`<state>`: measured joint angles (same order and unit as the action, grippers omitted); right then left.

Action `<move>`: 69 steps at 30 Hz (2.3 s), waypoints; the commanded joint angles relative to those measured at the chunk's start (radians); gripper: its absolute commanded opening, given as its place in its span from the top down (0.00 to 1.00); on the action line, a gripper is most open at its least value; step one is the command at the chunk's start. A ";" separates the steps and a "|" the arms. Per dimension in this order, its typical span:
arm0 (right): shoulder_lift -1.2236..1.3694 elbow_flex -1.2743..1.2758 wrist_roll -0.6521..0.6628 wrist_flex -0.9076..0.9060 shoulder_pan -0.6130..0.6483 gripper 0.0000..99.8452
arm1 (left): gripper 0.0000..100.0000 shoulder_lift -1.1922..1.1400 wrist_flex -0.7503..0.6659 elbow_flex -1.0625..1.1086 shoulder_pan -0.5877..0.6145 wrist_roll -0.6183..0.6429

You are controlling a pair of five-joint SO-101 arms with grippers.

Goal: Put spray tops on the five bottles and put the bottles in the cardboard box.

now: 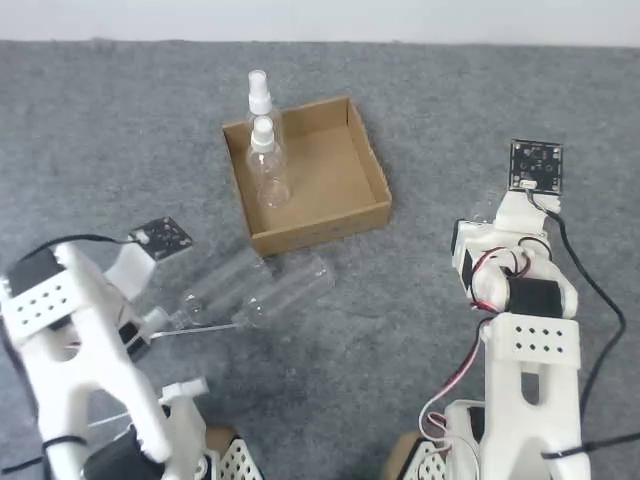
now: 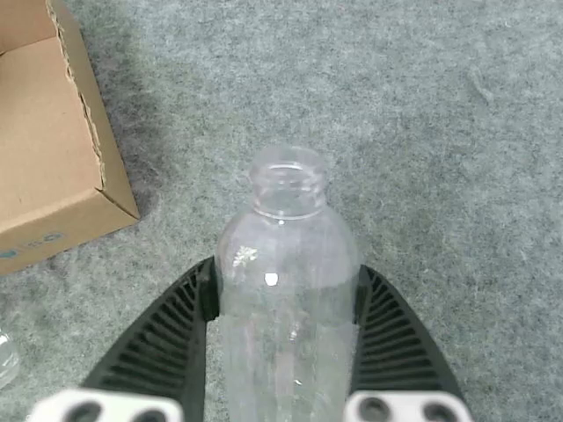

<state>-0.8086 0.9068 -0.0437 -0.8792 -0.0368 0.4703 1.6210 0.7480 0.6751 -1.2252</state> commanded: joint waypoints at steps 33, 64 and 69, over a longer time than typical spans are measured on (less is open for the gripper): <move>-0.030 0.002 -0.005 0.021 0.024 0.90 | 0.99 0.520 0.061 -0.162 -0.161 0.388; -0.031 0.003 -0.005 0.021 0.050 0.90 | 0.99 0.520 -0.416 -0.127 -0.379 1.274; -0.033 0.003 -0.005 0.021 0.050 0.90 | 0.99 0.522 -0.430 -0.142 -0.437 1.336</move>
<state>-0.8086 0.9252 -0.0437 -0.8761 0.0046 0.9674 1.2359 0.6345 0.2746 0.0560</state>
